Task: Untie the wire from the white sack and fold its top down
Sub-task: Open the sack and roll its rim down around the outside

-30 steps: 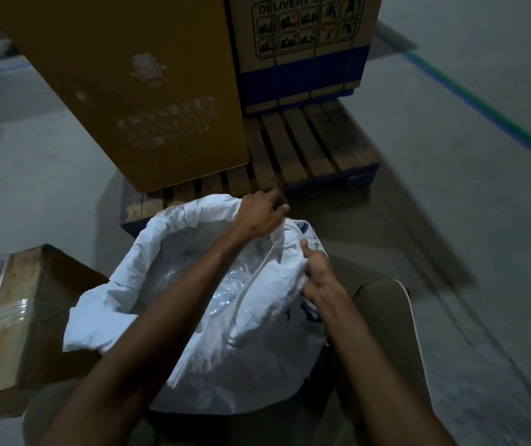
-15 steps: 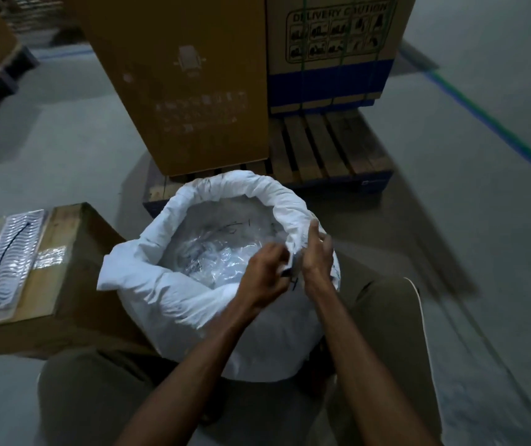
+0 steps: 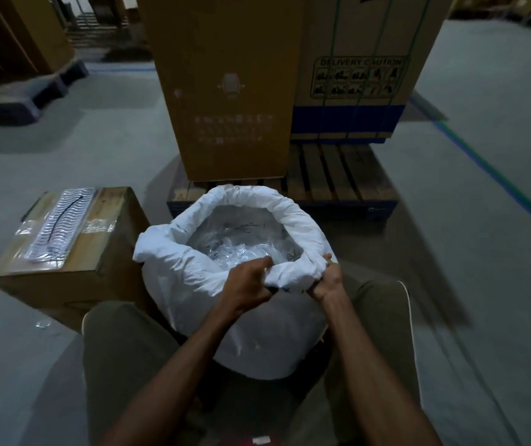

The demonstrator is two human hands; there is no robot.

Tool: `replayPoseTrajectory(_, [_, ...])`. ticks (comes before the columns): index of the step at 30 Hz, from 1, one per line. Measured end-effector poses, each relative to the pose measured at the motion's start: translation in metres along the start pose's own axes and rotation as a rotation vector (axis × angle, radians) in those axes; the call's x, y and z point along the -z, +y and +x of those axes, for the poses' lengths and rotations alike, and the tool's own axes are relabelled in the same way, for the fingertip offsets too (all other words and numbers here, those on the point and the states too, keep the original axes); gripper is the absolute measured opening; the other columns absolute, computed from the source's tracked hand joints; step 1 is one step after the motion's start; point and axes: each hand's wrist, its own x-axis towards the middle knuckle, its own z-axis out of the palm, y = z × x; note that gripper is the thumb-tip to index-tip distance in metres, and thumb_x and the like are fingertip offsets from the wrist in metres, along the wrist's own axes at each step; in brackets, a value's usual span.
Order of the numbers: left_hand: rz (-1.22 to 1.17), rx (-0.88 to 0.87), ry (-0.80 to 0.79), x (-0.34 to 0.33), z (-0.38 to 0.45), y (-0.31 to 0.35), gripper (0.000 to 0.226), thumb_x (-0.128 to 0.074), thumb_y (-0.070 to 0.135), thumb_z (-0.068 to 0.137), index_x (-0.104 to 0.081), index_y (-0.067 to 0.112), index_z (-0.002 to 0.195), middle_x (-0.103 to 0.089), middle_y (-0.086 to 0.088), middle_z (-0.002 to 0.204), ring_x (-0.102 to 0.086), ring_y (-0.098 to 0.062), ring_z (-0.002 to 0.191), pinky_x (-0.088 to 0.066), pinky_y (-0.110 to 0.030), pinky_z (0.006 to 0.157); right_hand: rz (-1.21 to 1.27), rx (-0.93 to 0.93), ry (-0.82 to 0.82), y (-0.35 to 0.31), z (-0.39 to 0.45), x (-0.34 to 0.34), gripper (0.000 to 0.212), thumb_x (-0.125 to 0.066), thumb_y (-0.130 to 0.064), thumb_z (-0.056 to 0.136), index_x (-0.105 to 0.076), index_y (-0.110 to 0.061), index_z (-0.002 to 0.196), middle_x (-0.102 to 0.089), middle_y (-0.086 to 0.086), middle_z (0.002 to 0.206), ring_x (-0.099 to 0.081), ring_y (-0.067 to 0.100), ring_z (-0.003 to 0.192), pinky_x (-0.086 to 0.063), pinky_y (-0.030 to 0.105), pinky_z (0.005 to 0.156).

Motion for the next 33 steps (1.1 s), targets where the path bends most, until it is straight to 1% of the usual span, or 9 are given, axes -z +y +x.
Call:
replayPoseTrajectory(3, [0.227,-0.238,0.0,-0.008,-0.006,0.005,0.048,-0.072,0.012,0.05,-0.045,0.025,0.088,-0.058,0.001,0.074,-0.06,-0.028,0.062,-0.04,-0.03,0.046,-0.21,0.017,0.064,0.012,-0.006,-0.002,0.064,-0.044,-0.048,0.106,-0.039,-0.004,0.152,-0.056,0.023,0.132,-0.059,0.037,0.116,-0.051,0.049,0.098])
replayPoseTrajectory(5, [0.363,-0.399,0.048,-0.016,-0.008,0.006,0.047,-0.065,0.005,0.049,-0.047,0.025,0.087,-0.055,0.0,0.074,-0.054,-0.026,0.06,-0.036,-0.031,0.048,-0.724,0.387,0.298,0.022,-0.017,0.004,0.07,-0.064,-0.039,0.095,-0.034,-0.009,0.151,-0.04,0.021,0.147,-0.045,0.037,0.135,-0.044,0.047,0.109])
replayPoseTrajectory(8, [0.403,-0.516,0.22,-0.028,-0.013,0.0,0.036,-0.061,-0.004,0.06,-0.052,0.023,0.081,-0.052,-0.001,0.073,-0.048,-0.025,0.06,-0.032,-0.035,0.052,-1.25,1.035,-0.047,0.028,-0.025,0.032,0.078,-0.073,-0.014,0.073,-0.042,-0.017,0.145,-0.038,0.007,0.147,-0.035,0.019,0.14,-0.027,0.029,0.116])
replayPoseTrajectory(12, [0.326,-0.542,0.305,-0.03,-0.022,0.005,0.036,-0.061,-0.003,0.058,-0.048,0.02,0.082,-0.053,-0.004,0.071,-0.05,-0.027,0.06,-0.033,-0.036,0.051,-1.849,1.115,-0.386,0.019,-0.019,0.035,0.065,-0.07,-0.02,0.057,-0.06,-0.03,0.12,-0.061,-0.007,0.122,-0.055,0.015,0.117,-0.042,0.033,0.098])
replayPoseTrajectory(18, [-0.02,-0.246,-0.198,-0.003,-0.026,-0.007,0.05,-0.067,0.024,0.056,-0.052,0.025,0.103,-0.054,0.008,0.098,-0.055,-0.016,0.089,-0.049,-0.033,0.071,-1.909,1.371,-0.318,0.024,-0.014,0.03,0.037,-0.07,0.0,0.043,-0.055,-0.014,0.073,-0.062,0.002,0.072,-0.056,0.025,0.064,-0.039,0.029,0.052])
replayPoseTrajectory(22, [0.221,-0.243,-0.167,0.005,-0.02,-0.024,0.062,-0.064,0.017,0.065,-0.05,0.021,0.126,-0.056,-0.002,0.115,-0.054,-0.023,0.103,-0.05,-0.036,0.084,-1.928,1.591,-0.176,0.029,-0.011,0.033,0.031,-0.063,-0.002,0.045,-0.054,-0.018,0.071,-0.059,0.0,0.069,-0.053,0.025,0.059,-0.036,0.031,0.047])
replayPoseTrajectory(26, [0.208,-0.2,-0.119,0.007,-0.015,-0.021,0.036,-0.067,0.005,0.064,-0.053,0.016,0.095,-0.06,-0.007,0.086,-0.063,-0.034,0.078,-0.048,-0.037,0.057,-1.92,1.434,-0.164,0.029,-0.015,0.028,0.035,-0.068,-0.014,0.05,-0.053,-0.021,0.081,-0.058,-0.005,0.079,-0.054,0.024,0.073,-0.042,0.036,0.061])
replayPoseTrajectory(30, [0.313,-0.585,0.097,-0.01,-0.033,-0.014,0.02,-0.052,-0.003,0.07,-0.052,0.017,0.073,-0.05,-0.002,0.067,-0.049,-0.023,0.06,-0.036,-0.032,0.049,-1.824,1.038,-0.442,0.025,-0.023,0.02,0.081,-0.08,-0.064,0.055,-0.054,-0.031,0.124,-0.055,-0.009,0.121,-0.044,0.014,0.115,-0.036,0.037,0.097])
replayPoseTrajectory(33, [0.289,-0.705,0.231,-0.023,-0.042,-0.012,0.024,-0.053,0.002,0.089,-0.052,0.02,0.074,-0.047,0.001,0.067,-0.042,-0.02,0.062,-0.031,-0.033,0.05,-1.897,0.883,-0.508,0.02,-0.022,0.008,0.069,-0.086,-0.062,0.049,-0.069,-0.032,0.109,-0.071,-0.013,0.099,-0.063,0.007,0.093,-0.051,0.027,0.082])
